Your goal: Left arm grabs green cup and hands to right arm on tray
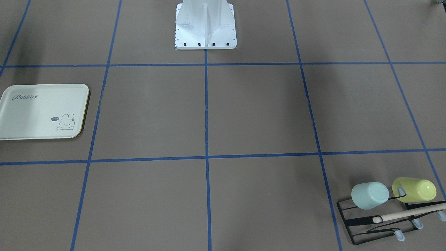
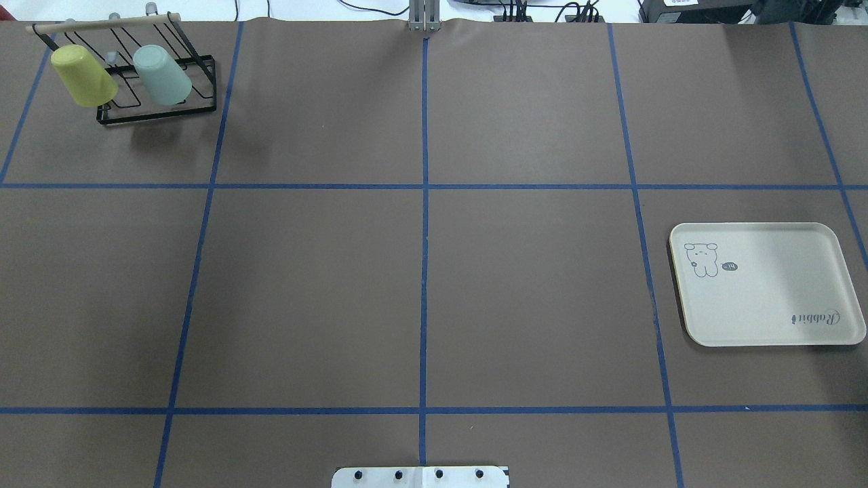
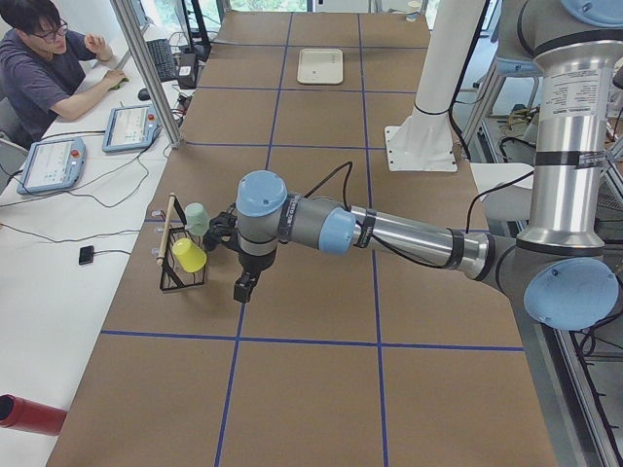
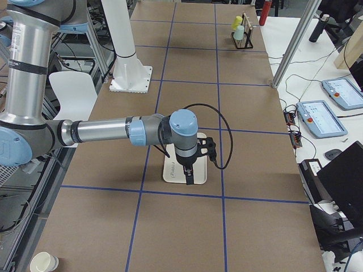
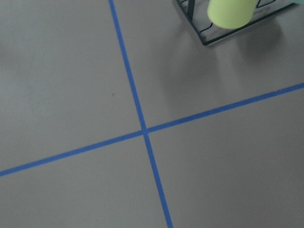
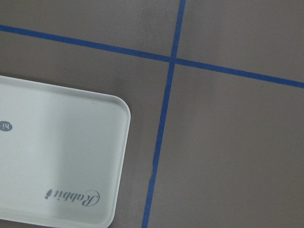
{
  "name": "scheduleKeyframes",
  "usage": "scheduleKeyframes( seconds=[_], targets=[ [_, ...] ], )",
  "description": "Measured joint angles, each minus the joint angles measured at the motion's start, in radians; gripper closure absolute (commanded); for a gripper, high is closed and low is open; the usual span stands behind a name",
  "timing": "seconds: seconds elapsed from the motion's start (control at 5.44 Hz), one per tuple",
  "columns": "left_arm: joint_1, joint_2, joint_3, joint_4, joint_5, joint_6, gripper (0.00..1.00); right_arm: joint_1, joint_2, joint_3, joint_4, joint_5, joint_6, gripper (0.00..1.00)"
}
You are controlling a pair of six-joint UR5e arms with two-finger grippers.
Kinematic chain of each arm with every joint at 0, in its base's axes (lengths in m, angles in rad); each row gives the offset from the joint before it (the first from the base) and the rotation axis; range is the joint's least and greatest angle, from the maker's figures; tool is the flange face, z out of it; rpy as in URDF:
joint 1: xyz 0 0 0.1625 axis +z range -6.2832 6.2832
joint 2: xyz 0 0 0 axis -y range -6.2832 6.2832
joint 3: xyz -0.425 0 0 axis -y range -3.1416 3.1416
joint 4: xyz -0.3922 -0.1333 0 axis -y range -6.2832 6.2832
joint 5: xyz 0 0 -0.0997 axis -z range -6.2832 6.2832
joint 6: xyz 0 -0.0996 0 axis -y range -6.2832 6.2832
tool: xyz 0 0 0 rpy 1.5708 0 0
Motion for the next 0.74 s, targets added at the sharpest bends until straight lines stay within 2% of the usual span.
scheduleKeyframes(
  seconds=[0.18,0.55,0.74],
  targets=[
    [0.011,-0.043,0.018,-0.022,-0.029,-0.069,0.00,-0.032,0.057,-0.001,0.023,0.000,0.004,0.00],
    [0.043,-0.093,0.032,-0.124,-0.055,-0.147,0.00,-0.167,0.167,-0.005,0.037,-0.008,0.092,0.00],
    [0.098,-0.176,0.062,-0.139,-0.054,-0.227,0.00,-0.228,0.226,-0.009,0.037,-0.011,0.155,0.00]
  ],
)
